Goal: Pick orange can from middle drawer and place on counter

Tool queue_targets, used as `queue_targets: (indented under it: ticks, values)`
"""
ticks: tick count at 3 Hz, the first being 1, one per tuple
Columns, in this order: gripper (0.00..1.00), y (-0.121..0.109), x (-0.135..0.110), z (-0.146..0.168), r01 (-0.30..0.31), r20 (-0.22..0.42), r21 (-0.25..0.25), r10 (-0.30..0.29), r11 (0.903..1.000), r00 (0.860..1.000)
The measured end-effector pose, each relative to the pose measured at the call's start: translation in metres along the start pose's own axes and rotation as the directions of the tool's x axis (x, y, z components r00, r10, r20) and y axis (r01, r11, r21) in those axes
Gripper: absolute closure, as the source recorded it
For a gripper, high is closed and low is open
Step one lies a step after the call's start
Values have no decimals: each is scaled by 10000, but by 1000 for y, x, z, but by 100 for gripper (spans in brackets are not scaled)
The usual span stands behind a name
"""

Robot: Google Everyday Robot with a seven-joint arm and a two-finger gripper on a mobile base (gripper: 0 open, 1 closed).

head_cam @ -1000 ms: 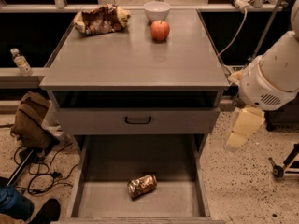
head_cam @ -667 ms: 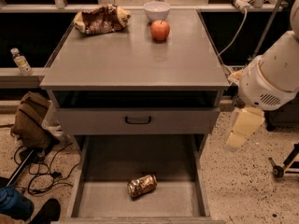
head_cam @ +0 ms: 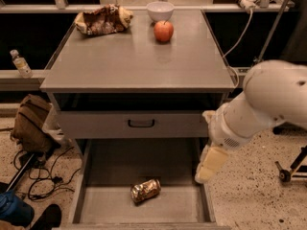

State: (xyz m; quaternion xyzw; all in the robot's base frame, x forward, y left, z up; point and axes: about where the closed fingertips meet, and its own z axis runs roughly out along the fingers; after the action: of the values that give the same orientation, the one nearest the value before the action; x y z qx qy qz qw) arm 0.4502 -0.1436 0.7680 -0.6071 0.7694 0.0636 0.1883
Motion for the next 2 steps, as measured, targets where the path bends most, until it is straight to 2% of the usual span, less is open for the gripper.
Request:
queue_targets:
  ticks: [1, 2]
  values:
    - [0, -7, -4, 11, -1, 220, 402, -8, 9992, 9998]
    - [0, -6, -6, 15, 55, 275, 348, -64, 9994, 9996]
